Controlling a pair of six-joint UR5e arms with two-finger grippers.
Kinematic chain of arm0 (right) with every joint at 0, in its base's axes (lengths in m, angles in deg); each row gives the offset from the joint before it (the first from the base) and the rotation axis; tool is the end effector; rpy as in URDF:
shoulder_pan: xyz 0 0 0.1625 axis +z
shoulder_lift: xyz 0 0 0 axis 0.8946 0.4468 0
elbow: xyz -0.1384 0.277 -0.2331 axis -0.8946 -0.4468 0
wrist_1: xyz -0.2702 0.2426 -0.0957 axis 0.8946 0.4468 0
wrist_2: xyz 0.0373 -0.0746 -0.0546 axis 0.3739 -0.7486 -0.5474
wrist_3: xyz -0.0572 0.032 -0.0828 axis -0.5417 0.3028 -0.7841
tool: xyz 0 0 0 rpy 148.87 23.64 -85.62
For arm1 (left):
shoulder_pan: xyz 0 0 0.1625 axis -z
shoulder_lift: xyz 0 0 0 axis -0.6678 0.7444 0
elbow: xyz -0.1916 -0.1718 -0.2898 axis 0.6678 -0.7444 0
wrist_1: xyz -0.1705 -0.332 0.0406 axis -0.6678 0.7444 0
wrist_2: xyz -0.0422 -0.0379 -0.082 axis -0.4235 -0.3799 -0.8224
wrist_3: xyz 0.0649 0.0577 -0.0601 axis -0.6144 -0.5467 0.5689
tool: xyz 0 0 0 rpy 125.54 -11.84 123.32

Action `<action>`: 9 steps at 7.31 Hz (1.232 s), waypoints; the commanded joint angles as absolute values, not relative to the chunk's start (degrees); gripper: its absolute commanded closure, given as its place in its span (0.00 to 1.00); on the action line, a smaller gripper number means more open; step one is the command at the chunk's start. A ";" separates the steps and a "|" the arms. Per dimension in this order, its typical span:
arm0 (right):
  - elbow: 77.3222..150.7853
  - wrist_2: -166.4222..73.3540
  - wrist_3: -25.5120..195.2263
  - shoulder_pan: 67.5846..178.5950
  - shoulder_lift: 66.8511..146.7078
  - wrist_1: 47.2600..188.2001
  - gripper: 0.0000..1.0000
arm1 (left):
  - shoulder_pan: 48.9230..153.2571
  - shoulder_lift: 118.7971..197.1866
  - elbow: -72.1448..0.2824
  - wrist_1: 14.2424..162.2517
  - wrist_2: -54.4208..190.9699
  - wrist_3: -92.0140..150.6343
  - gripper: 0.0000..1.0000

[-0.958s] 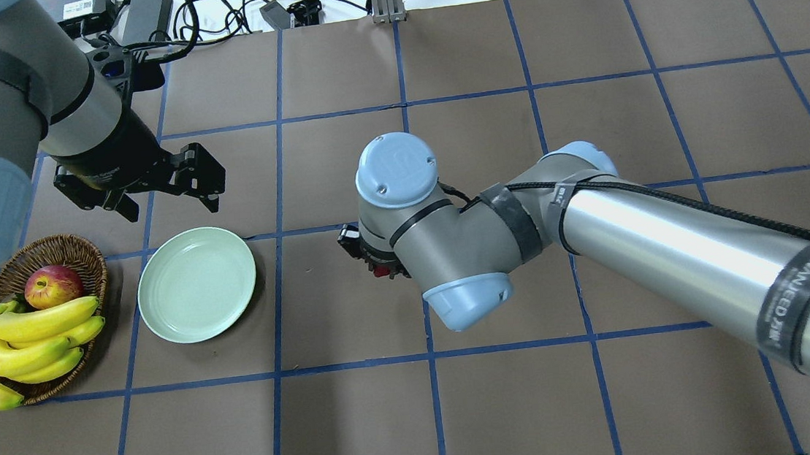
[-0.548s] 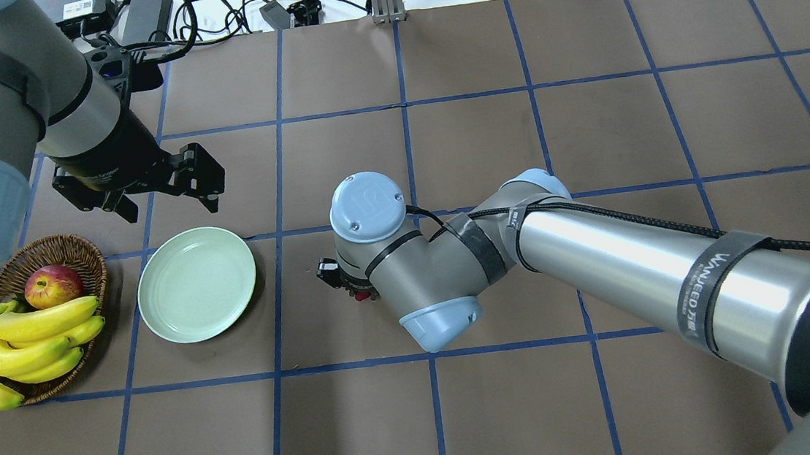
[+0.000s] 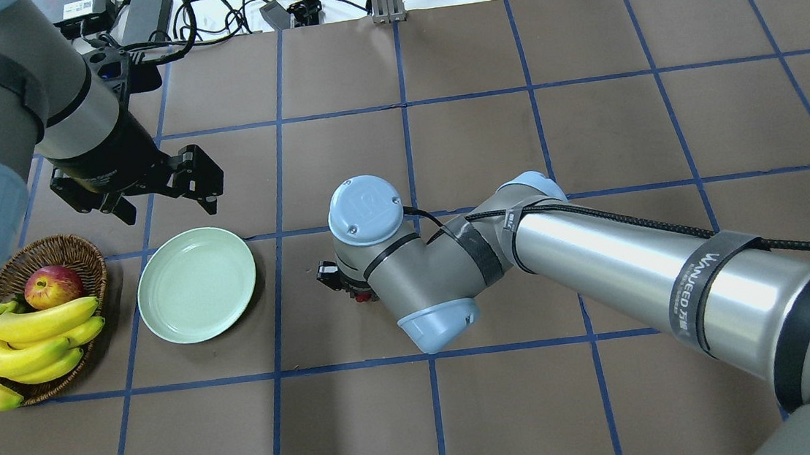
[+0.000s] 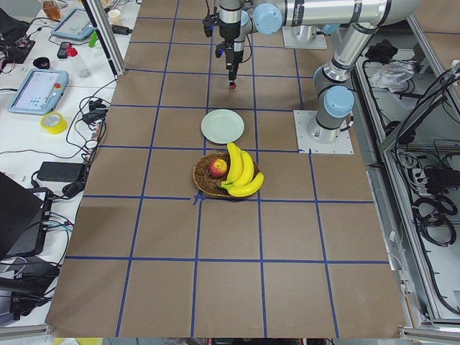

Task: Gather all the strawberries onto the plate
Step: 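Carry the strawberry toward the plate and release it on the table, then move the right gripper to the strawberry pair and grasp one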

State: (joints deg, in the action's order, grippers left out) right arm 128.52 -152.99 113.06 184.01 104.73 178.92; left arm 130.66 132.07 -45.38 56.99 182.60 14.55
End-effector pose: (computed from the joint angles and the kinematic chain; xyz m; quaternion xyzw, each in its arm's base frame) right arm 0.3951 -0.3833 0.2081 0.1186 0.9887 -0.0225 0.0894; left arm -0.1192 -0.4114 0.4187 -0.0107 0.9996 -0.0074 0.0245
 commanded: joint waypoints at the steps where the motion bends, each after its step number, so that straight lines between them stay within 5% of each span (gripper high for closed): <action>1: 128.81 -152.96 105.60 173.83 114.27 165.34 0.00 | 130.66 132.07 -45.33 56.96 182.71 14.05 0.00; 5: 129.86 -162.97 88.25 150.86 117.74 156.65 0.00 | 130.66 132.07 -45.33 57.04 182.88 14.49 0.00; 9: 138.39 -162.28 106.48 144.32 118.10 160.86 0.01 | 130.66 132.16 -45.42 57.04 182.71 14.49 0.00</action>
